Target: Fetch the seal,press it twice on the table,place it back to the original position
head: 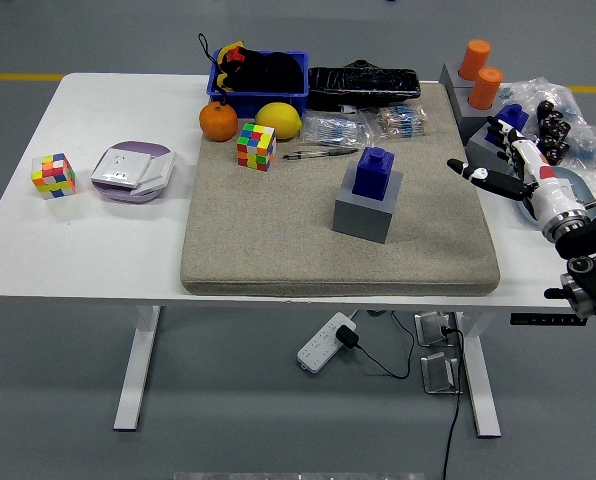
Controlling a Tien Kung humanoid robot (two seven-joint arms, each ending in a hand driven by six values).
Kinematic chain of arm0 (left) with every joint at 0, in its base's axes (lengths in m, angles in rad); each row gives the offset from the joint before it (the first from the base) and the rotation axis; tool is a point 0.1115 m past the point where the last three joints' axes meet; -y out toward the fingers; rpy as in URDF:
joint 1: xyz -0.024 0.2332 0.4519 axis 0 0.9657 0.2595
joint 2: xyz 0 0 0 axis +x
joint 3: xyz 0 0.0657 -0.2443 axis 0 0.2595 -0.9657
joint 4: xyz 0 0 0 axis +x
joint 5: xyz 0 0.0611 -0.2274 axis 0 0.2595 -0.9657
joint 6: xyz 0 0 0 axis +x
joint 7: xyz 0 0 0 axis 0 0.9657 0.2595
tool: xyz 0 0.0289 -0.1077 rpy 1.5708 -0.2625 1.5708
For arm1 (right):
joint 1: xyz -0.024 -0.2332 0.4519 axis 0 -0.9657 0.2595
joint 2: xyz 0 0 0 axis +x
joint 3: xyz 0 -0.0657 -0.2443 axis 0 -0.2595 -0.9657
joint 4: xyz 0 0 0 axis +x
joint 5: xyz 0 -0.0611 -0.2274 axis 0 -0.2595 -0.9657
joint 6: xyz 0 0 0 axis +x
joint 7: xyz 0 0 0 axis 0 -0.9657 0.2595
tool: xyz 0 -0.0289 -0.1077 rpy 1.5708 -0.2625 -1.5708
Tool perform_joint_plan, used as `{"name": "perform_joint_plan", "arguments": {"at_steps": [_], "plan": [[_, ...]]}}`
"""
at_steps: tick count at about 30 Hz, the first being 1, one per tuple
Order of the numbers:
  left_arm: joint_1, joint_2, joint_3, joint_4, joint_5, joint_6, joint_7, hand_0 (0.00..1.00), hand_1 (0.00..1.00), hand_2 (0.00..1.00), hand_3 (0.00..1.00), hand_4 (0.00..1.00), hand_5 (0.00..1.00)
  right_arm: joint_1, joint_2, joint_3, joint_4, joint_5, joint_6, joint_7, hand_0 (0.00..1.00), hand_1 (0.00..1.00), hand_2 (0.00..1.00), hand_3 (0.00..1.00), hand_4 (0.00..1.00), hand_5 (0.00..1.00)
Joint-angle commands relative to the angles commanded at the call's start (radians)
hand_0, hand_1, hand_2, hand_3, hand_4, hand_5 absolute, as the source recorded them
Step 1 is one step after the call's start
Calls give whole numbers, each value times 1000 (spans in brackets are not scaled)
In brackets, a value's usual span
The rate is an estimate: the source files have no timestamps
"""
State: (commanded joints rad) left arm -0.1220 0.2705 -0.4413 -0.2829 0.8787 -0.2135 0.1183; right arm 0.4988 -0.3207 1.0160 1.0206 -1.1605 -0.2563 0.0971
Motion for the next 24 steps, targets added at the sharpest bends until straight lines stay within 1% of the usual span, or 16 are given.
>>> {"name": "perform_joint_plan", "arguments": {"at_steps": [3, 4, 8, 9, 10, 14, 15, 16, 21, 22, 24], "plan": [[2, -1, -2, 1, 2, 2, 0, 830, 794, 756, 815, 745, 338, -38, -14, 58, 24, -3, -9, 9, 998, 998, 998, 998, 998, 442], [2, 0, -3, 1, 3, 4, 0, 831, 793, 757, 815, 744, 338, -50, -21, 75, 34, -2, -11, 11, 998, 998, 985, 998, 998, 568], [3, 3, -7, 1, 7, 10, -1, 831, 793, 757, 815, 744, 338, -91, -41, 126, 65, -10, -12, 9, 998, 998, 985, 998, 998, 568], [3, 3, -7, 2, 7, 11, -1, 831, 793, 757, 815, 744, 338, -100, -44, 137, 70, -10, -10, 8, 998, 998, 985, 998, 998, 568], [3, 4, -7, 2, 8, 11, -1, 829, 793, 757, 815, 744, 338, -108, -46, 146, 74, -9, -9, 7, 998, 984, 964, 998, 998, 566], [2, 2, -7, 1, 8, 12, 0, 829, 793, 757, 815, 744, 338, -139, -53, 182, 88, -4, -1, 2, 998, 984, 964, 998, 998, 566], [2, 2, -7, 0, 8, 13, 1, 829, 793, 757, 815, 744, 338, -144, -53, 187, 91, -4, 1, 1, 998, 984, 964, 998, 998, 566], [1, 1, -6, 0, 9, 13, 1, 828, 793, 757, 814, 744, 339, -150, -52, 195, 94, -8, 3, -1, 971, 945, 929, 956, 998, 567], [0, 1, -3, -1, 9, 18, 3, 828, 793, 757, 814, 744, 339, -166, -42, 229, 100, -13, 2, -1, 971, 945, 929, 956, 998, 567], [0, 1, -3, -1, 10, 19, 3, 829, 793, 757, 814, 744, 344, -168, -40, 233, 101, -13, 2, -2, 954, 913, 893, 901, 998, 532], [0, 2, -2, -1, 11, 23, 4, 829, 793, 757, 814, 744, 344, -171, -37, 241, 104, -13, 3, -3, 954, 913, 893, 901, 998, 532]]}}
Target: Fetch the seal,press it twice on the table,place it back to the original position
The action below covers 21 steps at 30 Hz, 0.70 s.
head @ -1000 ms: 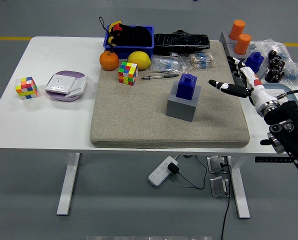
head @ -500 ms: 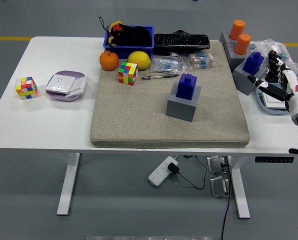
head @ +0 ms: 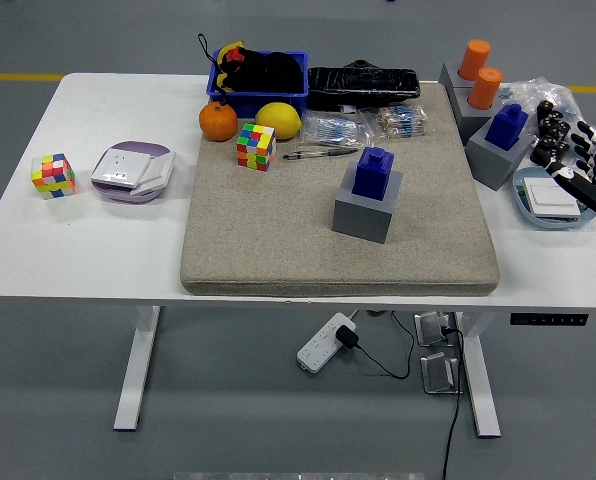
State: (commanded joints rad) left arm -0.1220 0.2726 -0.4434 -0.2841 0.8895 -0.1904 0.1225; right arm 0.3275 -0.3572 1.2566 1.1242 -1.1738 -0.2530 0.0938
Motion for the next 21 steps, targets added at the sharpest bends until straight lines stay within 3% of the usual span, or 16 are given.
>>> {"name": "perform_joint_plan", "arguments": {"at_steps": [3, 4, 21], "plan": [[0, 1, 1, 0, 1, 3, 1, 829, 793, 757, 814, 744, 344, -5, 5, 7, 4, 5, 1, 2, 954, 913, 893, 901, 998, 532], [0, 1, 0, 0, 1, 3, 0, 827, 791, 757, 813, 741, 347, -6, 7, 9, 5, 6, 2, 1, 921, 884, 844, 850, 998, 440], [-2, 0, 1, 0, 2, 4, 2, 825, 792, 757, 814, 736, 348, -14, 10, 8, 33, 13, 8, -11, 907, 863, 826, 819, 995, 413]]}}
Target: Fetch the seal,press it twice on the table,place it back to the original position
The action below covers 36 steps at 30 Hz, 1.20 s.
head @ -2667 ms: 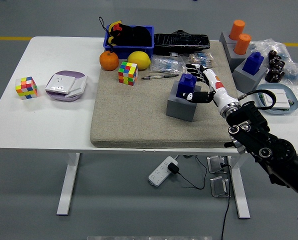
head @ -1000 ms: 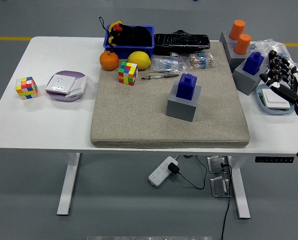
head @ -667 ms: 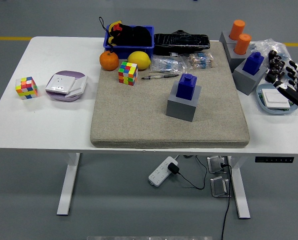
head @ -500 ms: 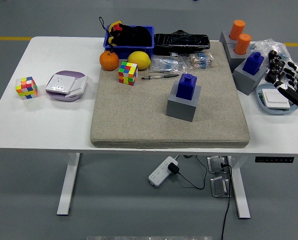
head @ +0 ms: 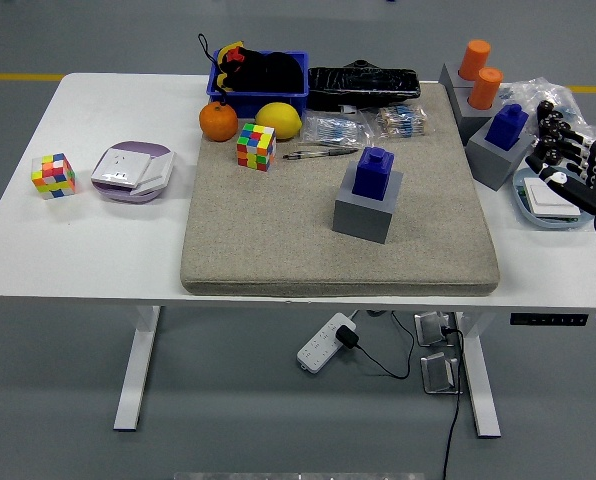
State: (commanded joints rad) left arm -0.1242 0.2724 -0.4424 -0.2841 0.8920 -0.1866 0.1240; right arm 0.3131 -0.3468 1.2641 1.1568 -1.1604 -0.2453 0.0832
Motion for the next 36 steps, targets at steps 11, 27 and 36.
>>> {"name": "perform_joint_plan", "arguments": {"at_steps": [11, 27, 36], "plan": [[2, 2, 0, 0, -2, 1, 1, 823, 792, 757, 813, 728, 347, 0, 7, 7, 5, -5, 4, -7, 900, 850, 818, 810, 987, 403], [1, 0, -6, 0, -2, 0, 2, 823, 790, 756, 812, 720, 351, 0, 15, 8, 6, -4, 3, -8, 894, 845, 811, 805, 978, 395], [-2, 0, -8, 1, -3, 0, 2, 823, 790, 755, 813, 719, 351, 4, 15, 9, 5, -2, 2, -6, 894, 844, 810, 805, 972, 387]]}}
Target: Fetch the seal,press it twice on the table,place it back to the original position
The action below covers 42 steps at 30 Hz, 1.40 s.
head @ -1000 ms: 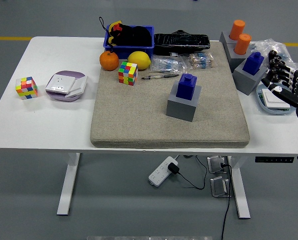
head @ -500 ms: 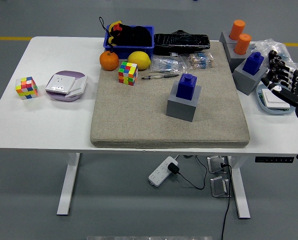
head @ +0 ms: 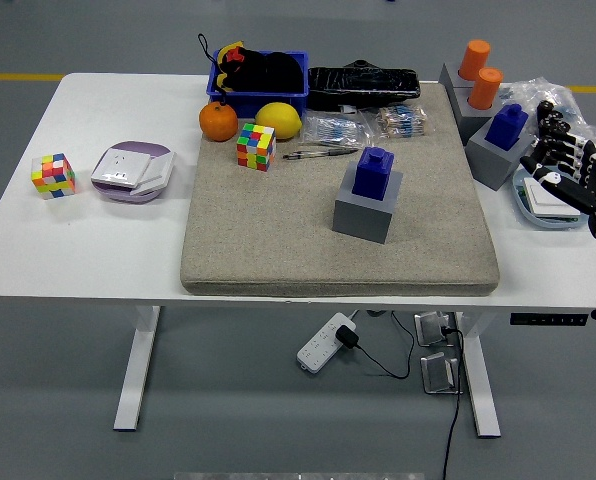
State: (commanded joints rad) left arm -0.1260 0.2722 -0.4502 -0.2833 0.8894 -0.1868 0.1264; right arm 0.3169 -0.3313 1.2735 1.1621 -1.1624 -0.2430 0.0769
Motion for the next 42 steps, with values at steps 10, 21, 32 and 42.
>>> {"name": "perform_joint_plan", "arguments": {"at_steps": [10, 21, 32, 42], "plan": [[0, 0, -2, 0, 1, 0, -1, 824, 790, 755, 812, 718, 352, 3, -2, 0, 0, 0, -2, 0, 892, 841, 811, 807, 969, 384], [-1, 0, -5, -1, 3, -3, -3, 824, 790, 755, 812, 717, 352, 4, -4, 1, 1, -1, -5, 1, 890, 841, 809, 809, 961, 377], [1, 2, -2, 1, 1, -2, -2, 823, 790, 755, 812, 717, 353, 7, -6, -4, 0, 1, -5, -1, 890, 840, 809, 810, 959, 376], [3, 5, -1, -1, 2, -4, -4, 823, 789, 755, 813, 718, 353, 7, -11, -15, 1, 2, -6, -2, 890, 839, 808, 810, 955, 372]]}}
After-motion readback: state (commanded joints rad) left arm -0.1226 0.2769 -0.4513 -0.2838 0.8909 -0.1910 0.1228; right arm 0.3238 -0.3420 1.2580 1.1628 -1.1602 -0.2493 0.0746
